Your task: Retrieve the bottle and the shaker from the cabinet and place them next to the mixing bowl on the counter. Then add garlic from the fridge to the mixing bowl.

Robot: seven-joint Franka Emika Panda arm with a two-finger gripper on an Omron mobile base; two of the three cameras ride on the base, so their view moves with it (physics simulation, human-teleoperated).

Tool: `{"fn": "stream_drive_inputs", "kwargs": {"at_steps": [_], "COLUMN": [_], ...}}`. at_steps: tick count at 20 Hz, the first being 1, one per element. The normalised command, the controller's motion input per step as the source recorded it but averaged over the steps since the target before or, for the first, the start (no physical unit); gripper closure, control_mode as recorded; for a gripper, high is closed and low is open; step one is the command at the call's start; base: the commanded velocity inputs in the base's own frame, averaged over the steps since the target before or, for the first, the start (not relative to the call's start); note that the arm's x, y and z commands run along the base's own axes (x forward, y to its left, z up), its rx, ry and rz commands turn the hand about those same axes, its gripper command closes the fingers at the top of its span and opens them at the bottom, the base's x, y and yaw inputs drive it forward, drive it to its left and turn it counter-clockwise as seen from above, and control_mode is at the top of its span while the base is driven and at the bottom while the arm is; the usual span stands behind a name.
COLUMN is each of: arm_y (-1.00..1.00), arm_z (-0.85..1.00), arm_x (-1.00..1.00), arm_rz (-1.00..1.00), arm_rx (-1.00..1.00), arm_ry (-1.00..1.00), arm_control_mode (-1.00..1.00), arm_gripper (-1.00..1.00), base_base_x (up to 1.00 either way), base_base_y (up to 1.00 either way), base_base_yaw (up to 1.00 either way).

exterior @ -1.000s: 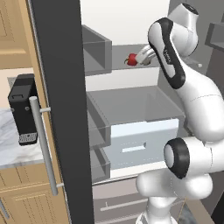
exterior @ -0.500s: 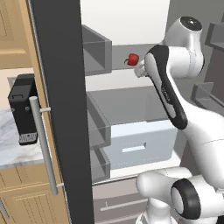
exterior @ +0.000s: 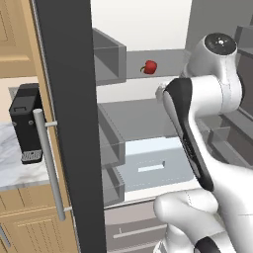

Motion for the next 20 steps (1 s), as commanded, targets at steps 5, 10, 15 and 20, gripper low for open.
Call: {"fn": "stream_drive_inputs", "kwargs": {"at_steps": [5, 10, 15, 20], "arm_y": [-0.04, -0.02, 0.0, 0.0], "arm_z": [0.0, 0.0, 0.0, 0.0], "arm_x": [-0.9, -0.75, -0.23, 0.0], "arm_rz": [-0.02, 0.0, 0.0, 0.0], "arm_rx": [0.02, 0.03, 0.0, 0.0], "arm_ry": [0.0, 0.0, 0.0, 0.0], "arm_control_mode": [-1.0, -1.0, -1.0, -1.0], "arm_gripper": [1.0, 1.0, 1.0, 1.0], "base_base_x": [0.0, 0.0, 0.0, 0.0], "base_base_y": [0.0, 0.0, 0.0, 0.0], "base_base_yaw": [0.0, 0.0, 0.0, 0.0]}}
